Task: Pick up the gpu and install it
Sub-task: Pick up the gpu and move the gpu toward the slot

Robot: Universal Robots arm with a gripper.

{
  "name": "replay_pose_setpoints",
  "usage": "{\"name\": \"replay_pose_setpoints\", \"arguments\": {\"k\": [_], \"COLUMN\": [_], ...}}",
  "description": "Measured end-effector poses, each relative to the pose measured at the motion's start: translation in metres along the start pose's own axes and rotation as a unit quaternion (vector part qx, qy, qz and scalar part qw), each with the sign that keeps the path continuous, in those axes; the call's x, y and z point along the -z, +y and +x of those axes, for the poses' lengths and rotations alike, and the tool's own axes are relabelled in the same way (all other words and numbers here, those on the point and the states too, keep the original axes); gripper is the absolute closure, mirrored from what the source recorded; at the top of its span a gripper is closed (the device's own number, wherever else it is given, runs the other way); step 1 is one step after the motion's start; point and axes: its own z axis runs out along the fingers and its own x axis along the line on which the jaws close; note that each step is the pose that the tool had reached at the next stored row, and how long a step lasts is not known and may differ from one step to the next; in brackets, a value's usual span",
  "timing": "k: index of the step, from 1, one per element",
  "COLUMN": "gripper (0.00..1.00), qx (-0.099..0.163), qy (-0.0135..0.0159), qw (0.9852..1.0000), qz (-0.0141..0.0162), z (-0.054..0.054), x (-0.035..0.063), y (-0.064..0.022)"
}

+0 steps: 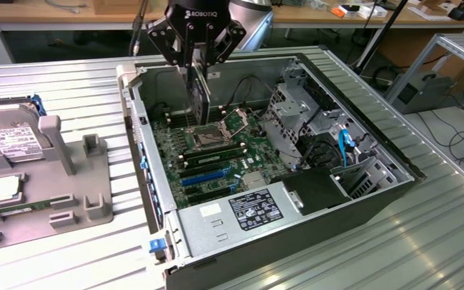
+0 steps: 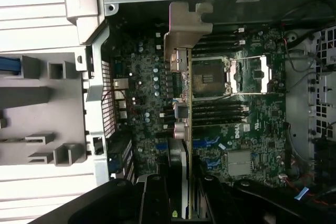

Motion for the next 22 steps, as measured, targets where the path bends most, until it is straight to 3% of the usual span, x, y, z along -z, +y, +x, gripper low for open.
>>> {"name": "replay_pose_setpoints", "arguments": {"k": [22], "gripper": [0.73], "qx": [0.000], "qy": [-0.0002], "qw": [1.0000], "qz": [0.0024], "z": [-0.028], "x": [-0.0173], "y": [0.0024]}}
